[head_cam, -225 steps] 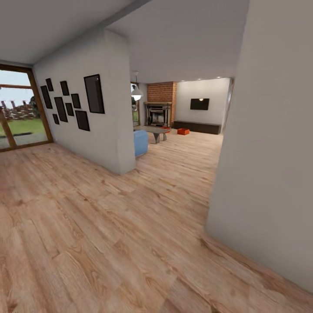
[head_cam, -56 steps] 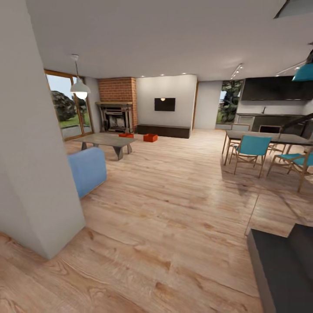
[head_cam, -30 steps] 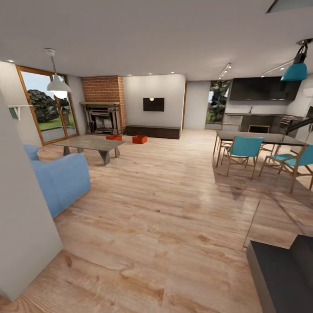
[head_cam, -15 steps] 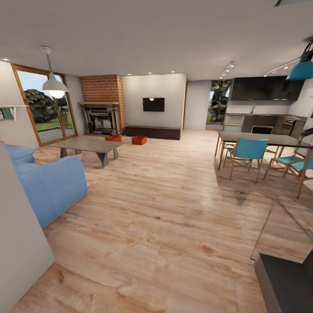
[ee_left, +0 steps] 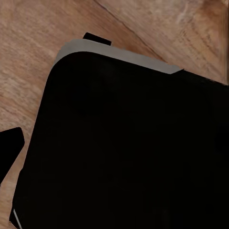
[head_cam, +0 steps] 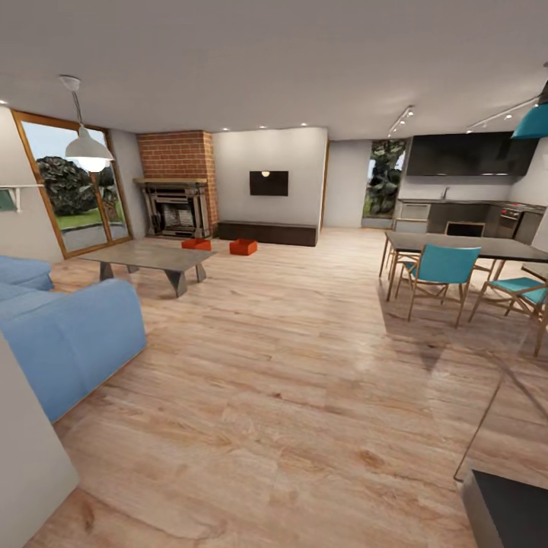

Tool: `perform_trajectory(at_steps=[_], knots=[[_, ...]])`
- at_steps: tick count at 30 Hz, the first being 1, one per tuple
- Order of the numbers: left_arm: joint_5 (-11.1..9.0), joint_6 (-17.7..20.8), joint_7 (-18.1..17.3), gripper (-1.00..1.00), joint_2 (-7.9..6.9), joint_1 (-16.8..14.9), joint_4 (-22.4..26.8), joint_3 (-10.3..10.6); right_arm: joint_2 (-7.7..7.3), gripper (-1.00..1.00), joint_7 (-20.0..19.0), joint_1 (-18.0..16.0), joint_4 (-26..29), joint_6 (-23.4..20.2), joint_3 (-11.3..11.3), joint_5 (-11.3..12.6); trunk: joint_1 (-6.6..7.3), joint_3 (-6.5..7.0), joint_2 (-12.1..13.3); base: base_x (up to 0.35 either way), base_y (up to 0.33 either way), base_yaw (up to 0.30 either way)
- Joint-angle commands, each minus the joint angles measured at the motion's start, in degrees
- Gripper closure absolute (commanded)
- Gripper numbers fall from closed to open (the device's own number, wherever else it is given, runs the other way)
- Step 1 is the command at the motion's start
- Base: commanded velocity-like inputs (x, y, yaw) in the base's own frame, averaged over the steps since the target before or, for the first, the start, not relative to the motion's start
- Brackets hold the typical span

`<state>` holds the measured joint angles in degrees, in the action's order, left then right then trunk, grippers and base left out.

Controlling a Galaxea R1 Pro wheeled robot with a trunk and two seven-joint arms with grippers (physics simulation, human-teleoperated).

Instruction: Move the two storage containers from the living room to the garage. In the garage, place one container on the floor and stack the other container on top of it (either order is fine).

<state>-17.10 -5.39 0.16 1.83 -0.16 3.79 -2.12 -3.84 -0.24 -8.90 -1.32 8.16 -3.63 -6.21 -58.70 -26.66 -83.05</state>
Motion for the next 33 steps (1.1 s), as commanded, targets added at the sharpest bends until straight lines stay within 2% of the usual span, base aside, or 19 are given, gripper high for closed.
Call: perform_trajectory(at_steps=[1,33], knots=[[-0.13,-0.14,0.02,-1.0,0.02,-0.02,0.03,-0.18,-0.05,-1.0,-0.03,-0.07,-0.14,0.34,-0.3,-0.19,-0.03,-0.05,-0.02,0.324,0.0,0.0],[-0.13,-0.15,0.02,-1.0,-0.07,-0.02,0.25,-0.18,-0.07,-1.0,-0.11,-0.07,-0.52,0.19,-0.42,-0.64,-0.03,-0.05,-0.02,0.324,0.0,0.0]])
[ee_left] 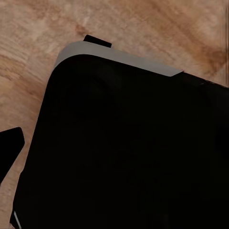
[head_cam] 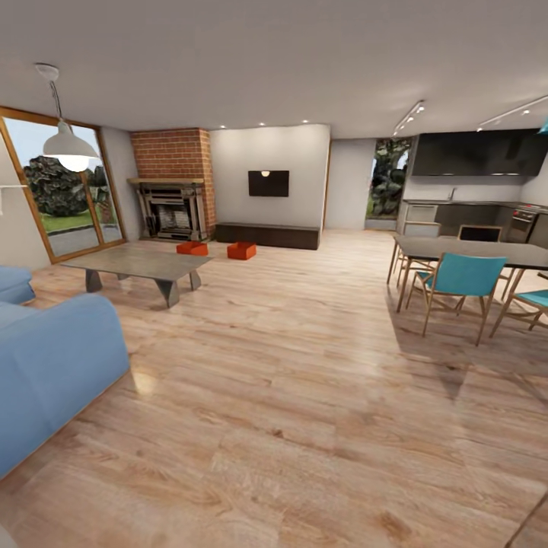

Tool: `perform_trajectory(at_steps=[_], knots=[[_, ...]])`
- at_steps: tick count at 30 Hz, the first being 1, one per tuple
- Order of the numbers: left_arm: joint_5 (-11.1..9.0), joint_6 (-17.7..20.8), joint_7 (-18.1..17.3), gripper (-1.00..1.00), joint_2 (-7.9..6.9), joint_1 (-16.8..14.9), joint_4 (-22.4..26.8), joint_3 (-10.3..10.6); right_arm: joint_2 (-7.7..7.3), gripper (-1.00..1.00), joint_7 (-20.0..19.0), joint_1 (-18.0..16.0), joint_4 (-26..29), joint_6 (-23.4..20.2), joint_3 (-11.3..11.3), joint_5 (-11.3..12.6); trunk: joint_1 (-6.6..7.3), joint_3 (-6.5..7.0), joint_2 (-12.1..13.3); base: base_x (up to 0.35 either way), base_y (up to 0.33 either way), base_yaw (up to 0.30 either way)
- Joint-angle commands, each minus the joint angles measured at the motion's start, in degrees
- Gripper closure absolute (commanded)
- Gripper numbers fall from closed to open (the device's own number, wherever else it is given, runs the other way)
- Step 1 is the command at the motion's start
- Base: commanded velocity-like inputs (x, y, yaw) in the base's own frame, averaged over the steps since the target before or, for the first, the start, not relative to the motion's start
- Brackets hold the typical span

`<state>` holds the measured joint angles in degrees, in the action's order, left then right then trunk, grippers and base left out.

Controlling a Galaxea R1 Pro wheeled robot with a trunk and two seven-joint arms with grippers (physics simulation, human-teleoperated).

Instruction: Move the two storage containers from the living room to the garage. In the garage, place one container on the floor and stack the other container on top of it (either order is fine).

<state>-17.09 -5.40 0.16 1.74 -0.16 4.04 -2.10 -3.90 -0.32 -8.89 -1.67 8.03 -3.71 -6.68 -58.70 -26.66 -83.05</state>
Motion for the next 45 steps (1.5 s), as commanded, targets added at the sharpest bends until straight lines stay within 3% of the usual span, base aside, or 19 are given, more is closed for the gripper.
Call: perform_trajectory(at_steps=[1,30,45], knots=[[-0.13,-0.14,0.02,-1.0,0.02,-0.02,0.0,-0.17,0.0,-1.0,-0.03,-0.08,-0.18,0.32,-0.34,-0.18,-0.03,-0.05,-0.02,0.324,0.0,0.0],[-0.05,0.45,-0.47,-1.0,-0.24,-0.02,0.03,-0.18,-0.04,-1.0,-0.03,-0.08,-0.18,0.72,-0.34,-0.13,-0.03,-0.05,-0.02,0.324,0.0,-0.002],[-0.05,-0.05,-0.42,-1.0,-0.07,-0.02,0.0,-0.15,-0.04,-1.0,-0.03,-0.08,-0.18,0.23,-0.42,-0.17,-0.03,-0.05,-0.02,0.324,0.0,-0.181]])
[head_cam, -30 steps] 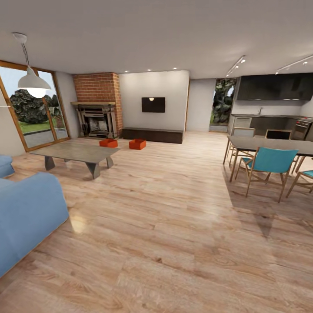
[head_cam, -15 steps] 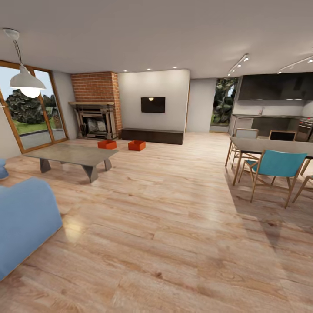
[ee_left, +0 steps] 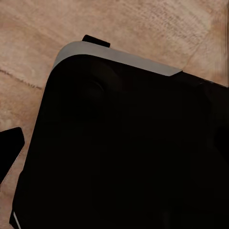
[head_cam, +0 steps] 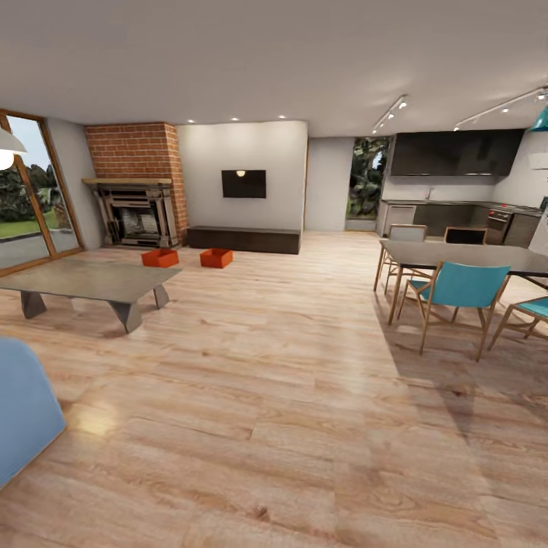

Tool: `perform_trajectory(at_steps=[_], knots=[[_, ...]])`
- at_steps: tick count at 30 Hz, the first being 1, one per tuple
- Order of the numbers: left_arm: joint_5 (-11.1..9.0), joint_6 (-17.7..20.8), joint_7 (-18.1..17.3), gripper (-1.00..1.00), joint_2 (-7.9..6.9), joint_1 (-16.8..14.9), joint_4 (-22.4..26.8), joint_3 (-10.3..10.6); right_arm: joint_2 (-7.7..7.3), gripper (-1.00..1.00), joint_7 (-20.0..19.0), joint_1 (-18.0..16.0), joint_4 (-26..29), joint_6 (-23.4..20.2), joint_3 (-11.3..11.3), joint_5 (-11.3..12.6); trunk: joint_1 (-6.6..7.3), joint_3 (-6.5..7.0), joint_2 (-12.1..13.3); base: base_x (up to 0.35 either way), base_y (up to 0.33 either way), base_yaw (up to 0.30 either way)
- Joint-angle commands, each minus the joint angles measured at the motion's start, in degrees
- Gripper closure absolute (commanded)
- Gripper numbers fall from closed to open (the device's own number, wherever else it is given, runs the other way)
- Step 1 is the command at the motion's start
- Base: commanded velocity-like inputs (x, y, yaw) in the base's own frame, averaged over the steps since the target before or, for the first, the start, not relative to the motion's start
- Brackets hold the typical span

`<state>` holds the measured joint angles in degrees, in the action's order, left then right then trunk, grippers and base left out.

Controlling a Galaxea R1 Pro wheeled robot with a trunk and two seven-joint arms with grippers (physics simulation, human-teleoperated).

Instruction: Move the two storage containers from the living room to the garage. In the garage, place one container on the floor and stack the other container on top of it (either order is fine).

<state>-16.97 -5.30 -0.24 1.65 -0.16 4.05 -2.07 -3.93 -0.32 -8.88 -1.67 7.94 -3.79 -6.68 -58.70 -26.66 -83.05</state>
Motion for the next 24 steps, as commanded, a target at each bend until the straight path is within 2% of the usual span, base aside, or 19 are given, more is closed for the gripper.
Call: perform_trajectory(at_steps=[1,24], knots=[[-0.16,-0.15,-0.02,-1.0,0.02,-0.02,0.0,-0.18,-0.02,-1.0,-0.03,-0.08,-0.18,0.28,-0.35,-0.17,-0.03,-0.05,-0.03,0.324,0.0,-0.037],[-0.43,0.14,-0.02,-1.0,-0.17,-0.02,0.0,-0.33,-0.18,-1.0,0.22,-0.08,-0.18,0.47,-0.6,-0.36,-0.03,-0.05,-0.03,0.324,0.0,-0.003]])
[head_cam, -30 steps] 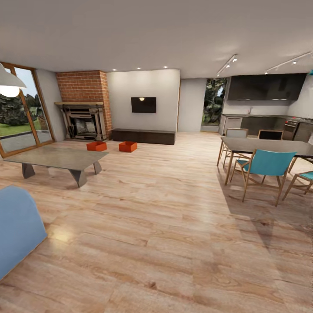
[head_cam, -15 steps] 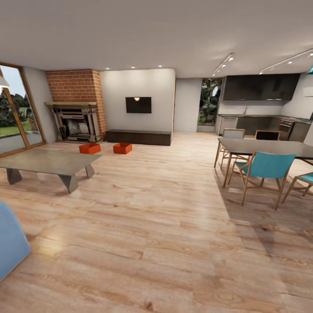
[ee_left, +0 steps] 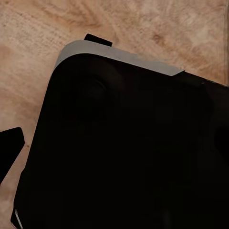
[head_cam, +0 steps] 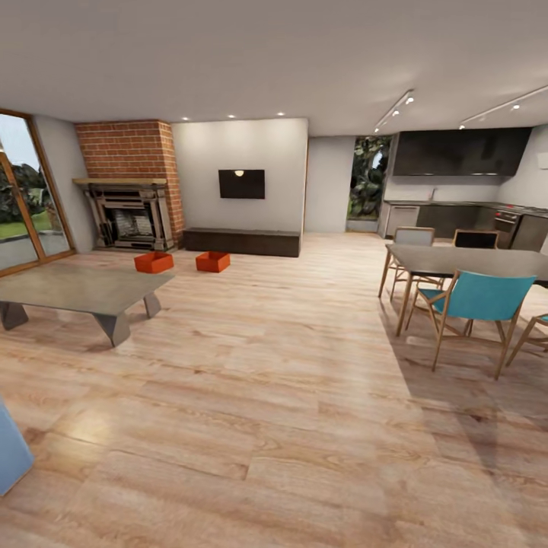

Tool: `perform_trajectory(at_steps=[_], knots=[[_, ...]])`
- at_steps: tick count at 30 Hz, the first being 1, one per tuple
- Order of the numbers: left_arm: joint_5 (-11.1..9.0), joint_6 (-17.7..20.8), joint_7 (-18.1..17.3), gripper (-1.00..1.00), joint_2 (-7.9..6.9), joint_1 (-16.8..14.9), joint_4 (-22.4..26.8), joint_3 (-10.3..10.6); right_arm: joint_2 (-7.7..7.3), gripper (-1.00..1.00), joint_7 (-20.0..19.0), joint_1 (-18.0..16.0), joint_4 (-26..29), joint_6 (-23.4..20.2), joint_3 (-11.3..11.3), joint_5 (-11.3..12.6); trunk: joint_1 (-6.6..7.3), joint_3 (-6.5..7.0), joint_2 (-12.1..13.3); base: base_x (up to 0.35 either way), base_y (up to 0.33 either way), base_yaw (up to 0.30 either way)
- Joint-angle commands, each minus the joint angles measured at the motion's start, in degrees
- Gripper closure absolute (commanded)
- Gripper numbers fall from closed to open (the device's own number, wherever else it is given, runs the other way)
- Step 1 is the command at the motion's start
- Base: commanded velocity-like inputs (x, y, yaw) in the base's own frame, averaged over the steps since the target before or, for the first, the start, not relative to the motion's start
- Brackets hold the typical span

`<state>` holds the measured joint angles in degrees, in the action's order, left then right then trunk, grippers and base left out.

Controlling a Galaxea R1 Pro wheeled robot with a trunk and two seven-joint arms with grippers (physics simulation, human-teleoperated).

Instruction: Move the two storage containers from the living room to the garage. In the garage, place one container on the floor and stack the other container on top of it (either order is fine).

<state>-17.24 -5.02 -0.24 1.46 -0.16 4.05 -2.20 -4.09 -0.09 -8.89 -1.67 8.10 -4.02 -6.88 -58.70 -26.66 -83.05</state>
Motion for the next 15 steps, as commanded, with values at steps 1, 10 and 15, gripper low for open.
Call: perform_trajectory(at_steps=[1,10,15], knots=[[-0.21,-0.16,-0.02,-1.0,0.0,-0.02,0.0,-0.23,-0.02,-1.0,0.03,-0.08,-0.18,0.3,-0.37,-0.16,-0.03,-0.05,-0.02,0.324,0.0,0.0],[-0.2,0.06,-0.02,-1.0,0.02,-0.02,0.01,-0.28,-0.15,-1.0,0.26,-0.08,-0.18,0.55,-0.44,-0.24,-0.03,-0.05,-0.02,0.324,0.0,0.0],[-0.23,-0.18,-0.02,-1.0,0.03,-0.02,0.01,-0.26,-0.13,-1.0,0.26,-0.08,-0.18,0.55,-0.46,-0.3,-0.03,-0.05,-0.02,0.325,0.0,0.0]])
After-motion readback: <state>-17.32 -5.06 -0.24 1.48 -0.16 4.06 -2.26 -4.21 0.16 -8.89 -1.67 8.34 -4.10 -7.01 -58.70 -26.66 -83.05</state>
